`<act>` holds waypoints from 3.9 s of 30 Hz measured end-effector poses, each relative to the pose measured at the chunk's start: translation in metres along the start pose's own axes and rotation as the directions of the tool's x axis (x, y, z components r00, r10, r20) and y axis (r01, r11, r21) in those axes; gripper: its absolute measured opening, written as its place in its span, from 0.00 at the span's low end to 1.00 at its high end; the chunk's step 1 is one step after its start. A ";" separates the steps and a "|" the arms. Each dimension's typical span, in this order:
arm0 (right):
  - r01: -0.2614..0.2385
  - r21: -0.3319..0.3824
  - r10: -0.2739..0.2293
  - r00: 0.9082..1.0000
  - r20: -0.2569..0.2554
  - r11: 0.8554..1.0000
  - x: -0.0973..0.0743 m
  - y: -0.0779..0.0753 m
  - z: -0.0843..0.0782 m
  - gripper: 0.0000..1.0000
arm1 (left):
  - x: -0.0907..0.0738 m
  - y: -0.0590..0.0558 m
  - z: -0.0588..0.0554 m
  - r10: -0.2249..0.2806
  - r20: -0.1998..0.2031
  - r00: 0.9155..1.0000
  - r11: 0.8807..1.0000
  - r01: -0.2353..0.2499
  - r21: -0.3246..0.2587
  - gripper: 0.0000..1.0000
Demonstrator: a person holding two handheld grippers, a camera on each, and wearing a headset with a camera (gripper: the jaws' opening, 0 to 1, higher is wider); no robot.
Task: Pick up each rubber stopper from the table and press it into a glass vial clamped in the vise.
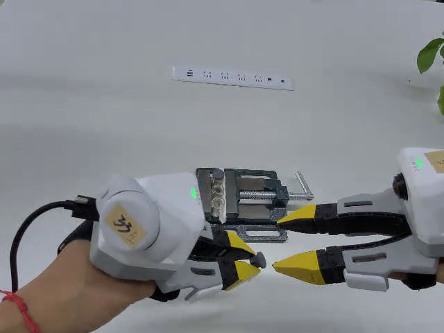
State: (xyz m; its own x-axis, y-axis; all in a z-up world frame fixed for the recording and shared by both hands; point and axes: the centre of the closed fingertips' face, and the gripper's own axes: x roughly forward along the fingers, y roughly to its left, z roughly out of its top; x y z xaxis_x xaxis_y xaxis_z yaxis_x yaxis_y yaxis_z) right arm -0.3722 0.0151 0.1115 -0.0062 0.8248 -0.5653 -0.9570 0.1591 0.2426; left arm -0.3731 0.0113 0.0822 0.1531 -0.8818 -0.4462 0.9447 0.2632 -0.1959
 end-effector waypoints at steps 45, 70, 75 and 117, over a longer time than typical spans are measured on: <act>-0.107 -0.081 0.098 0.989 -0.113 0.991 0.008 0.017 0.004 0.06 | -0.017 -0.012 0.023 0.012 0.098 0.995 1.000 -0.011 -0.005 0.06; -0.127 -0.084 0.112 0.979 -0.168 0.988 0.014 0.010 0.011 0.06 | -0.031 0.001 0.013 0.056 0.145 0.988 0.998 -0.050 -0.049 0.10; -0.113 -0.092 0.096 0.980 -0.174 0.989 0.013 0.003 0.018 0.06 | -0.037 0.007 0.007 0.081 0.147 0.986 0.995 -0.072 -0.068 0.12; 0.045 -0.172 -0.127 0.857 -0.499 0.984 0.075 -0.113 0.022 0.06 | -0.082 0.079 -0.035 0.245 0.244 0.938 0.966 -0.215 -0.146 0.58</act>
State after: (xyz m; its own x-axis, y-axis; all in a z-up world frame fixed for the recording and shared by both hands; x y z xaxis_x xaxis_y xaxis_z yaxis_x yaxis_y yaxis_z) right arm -0.2586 0.0709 0.0587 -0.0291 0.4159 -0.9089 -0.9919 0.1004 0.0777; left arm -0.3207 0.1183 0.0730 0.4462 -0.8583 -0.2534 0.8372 0.5004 -0.2205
